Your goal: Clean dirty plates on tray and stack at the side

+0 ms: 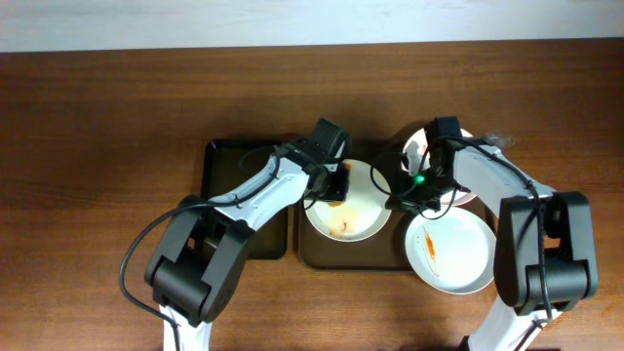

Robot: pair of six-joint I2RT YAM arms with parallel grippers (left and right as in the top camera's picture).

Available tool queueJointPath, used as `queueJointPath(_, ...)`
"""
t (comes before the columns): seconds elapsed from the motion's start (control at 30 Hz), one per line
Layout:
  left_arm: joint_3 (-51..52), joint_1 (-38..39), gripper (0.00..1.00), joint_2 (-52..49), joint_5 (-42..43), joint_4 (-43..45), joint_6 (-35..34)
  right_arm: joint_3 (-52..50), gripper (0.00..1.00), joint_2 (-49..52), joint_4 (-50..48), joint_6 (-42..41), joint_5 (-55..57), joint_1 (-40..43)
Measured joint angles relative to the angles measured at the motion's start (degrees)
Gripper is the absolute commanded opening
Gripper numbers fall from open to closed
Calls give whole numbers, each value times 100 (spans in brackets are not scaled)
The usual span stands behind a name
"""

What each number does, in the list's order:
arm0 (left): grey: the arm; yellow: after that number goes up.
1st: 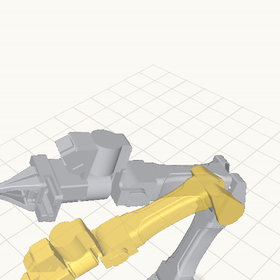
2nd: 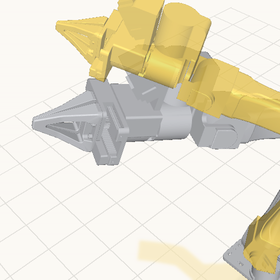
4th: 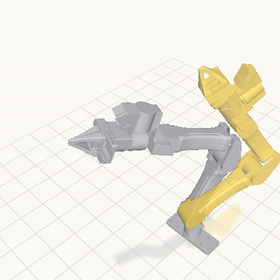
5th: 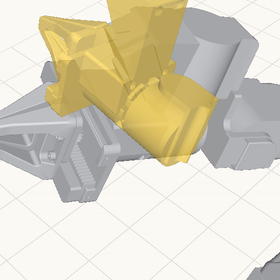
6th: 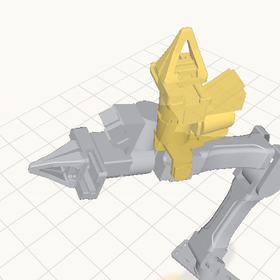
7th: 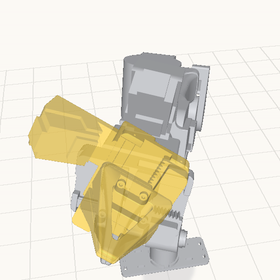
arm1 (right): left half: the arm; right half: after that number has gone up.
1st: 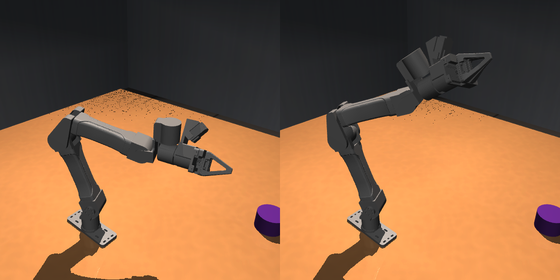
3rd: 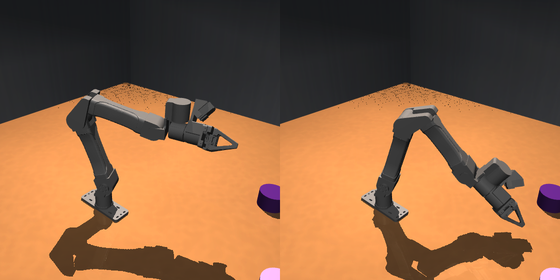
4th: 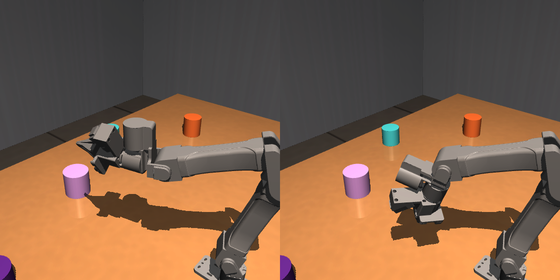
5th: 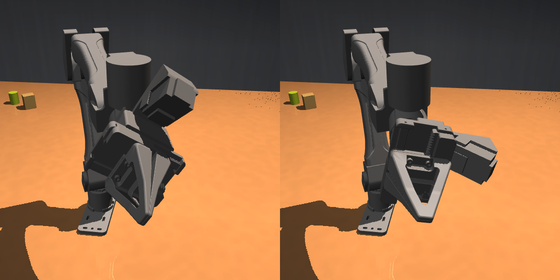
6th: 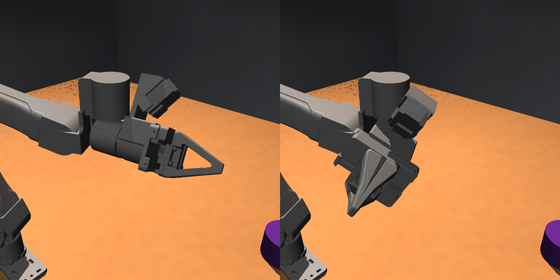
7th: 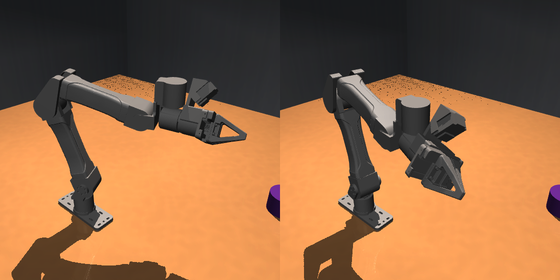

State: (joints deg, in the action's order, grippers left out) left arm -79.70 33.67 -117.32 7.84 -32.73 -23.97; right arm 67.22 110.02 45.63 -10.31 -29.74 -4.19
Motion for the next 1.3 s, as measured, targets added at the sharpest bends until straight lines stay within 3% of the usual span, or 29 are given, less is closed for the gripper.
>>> queueJointPath(0.1, -28, 0, 0, 4, -190, -597, -247, -2, 4, 0, 9, 4, -39, -11)
queueJointPath(0.17, -42, -17, 0, 7, 358, -1012, -313, -2, 4, 0, 66, 31, -26, -20)
queueJointPath(0.3, -37, -42, 0, 4, 2216, -1099, -103, -7, 4, 0, 85, 44, -37, -20)
queueJointPath(0.4, -22, -63, 0, 4, 2651, -704, -7, -7, 4, 0, 114, 42, -37, -20)
queueJointPath(0.53, -116, -251, 0, 2, 1952, -682, 15, -7, 4, 0, 129, 44, -39, -20)
queueJointPath(0.7, -2055, -452, 0, -4, 898, -2559, 66, -11, 4, 0, 111, 37, -7, -20)
queueJointPath(0.8, -3110, -949, 0, 87, 800, -3423, 127, -11, 19, 0, 59, 13, 170, -66)
queueJointPath(0.83, -3235, -1097, 0, 98, 835, -3589, 205, -11, 28, 0, 13, -4, 256, -131)
queueJointPath(0.93, -3322, -1440, 0, 96, 1019, -3958, 470, -11, 39, 0, -114, -57, 509, -437)
queueJointPath(1.0, -3324, -1543, 0, 98, 1143, -4262, 713, -9, 39, -4, -192, -125, 684, -708)
queueJointPath(1.03, -3324, -1576, 0, 98, 1176, -4358, 798, -4, 38, -24, -240, -175, 872, -835)
queueJointPath(1.13, -3324, -1816, 0, 98, 1263, -4538, 1016, 11, 4, -57, -264, -372, 1357, -1071)
queueJointPath(1.3, -3311, -1825, 0, 98, 1274, -4557, 1176, 20, 4, -46, -251, -1106, 1469, -1141)
